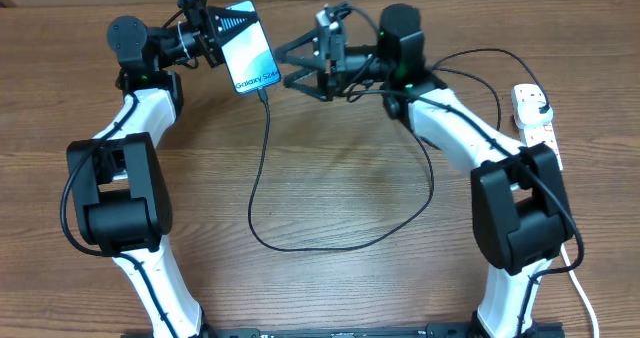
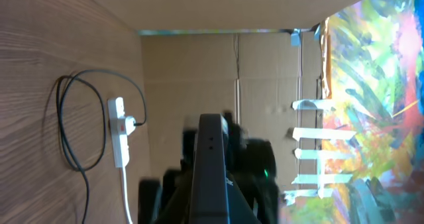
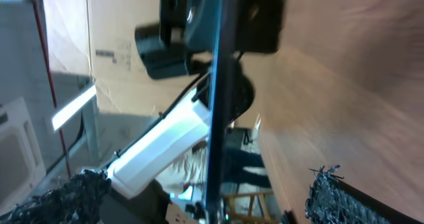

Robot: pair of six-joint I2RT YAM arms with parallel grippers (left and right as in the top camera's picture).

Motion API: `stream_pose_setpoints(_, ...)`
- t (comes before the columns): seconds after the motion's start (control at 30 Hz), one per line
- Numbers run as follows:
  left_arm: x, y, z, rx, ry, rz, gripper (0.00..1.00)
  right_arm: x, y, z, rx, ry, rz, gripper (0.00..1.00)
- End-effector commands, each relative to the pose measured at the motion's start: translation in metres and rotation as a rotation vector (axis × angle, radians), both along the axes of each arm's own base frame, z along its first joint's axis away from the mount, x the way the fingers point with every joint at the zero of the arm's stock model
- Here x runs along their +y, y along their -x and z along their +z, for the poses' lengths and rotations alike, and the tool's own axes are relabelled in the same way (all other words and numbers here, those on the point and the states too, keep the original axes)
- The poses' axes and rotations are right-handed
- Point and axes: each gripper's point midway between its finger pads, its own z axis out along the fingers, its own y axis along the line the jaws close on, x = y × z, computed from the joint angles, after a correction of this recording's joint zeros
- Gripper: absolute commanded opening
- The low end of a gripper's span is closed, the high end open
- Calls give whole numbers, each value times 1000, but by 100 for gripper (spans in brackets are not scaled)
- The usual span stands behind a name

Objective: Plug charger to phone and switch on socket
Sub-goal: 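Open the right gripper and pull it back from the phone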

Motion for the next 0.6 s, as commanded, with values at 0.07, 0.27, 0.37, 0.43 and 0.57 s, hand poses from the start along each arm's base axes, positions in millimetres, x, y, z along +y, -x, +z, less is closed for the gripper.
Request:
stream_pose_setpoints(0.07, 0, 8, 16, -49, -14, -16, 4, -42, -34, -20, 85, 98, -172, 100)
stream_pose_setpoints(0.27, -1, 8, 16, -50, -14, -16, 4, -79, -30, -98, 259, 371, -285, 100)
stream_pose_setpoints(0.37, -1, 8, 16, -62, -18, -19, 4, -95, -19, -127, 303, 505, -312, 100)
stream_pose_setpoints(0.43, -4, 10, 15, -79, -26, -30, 4, -106, -14, -141, 324, 579, -326, 99)
stream_pose_setpoints(0.57, -17, 17, 13, -129, -50, -75, 4, -133, -5, -162, 374, 707, -363, 95)
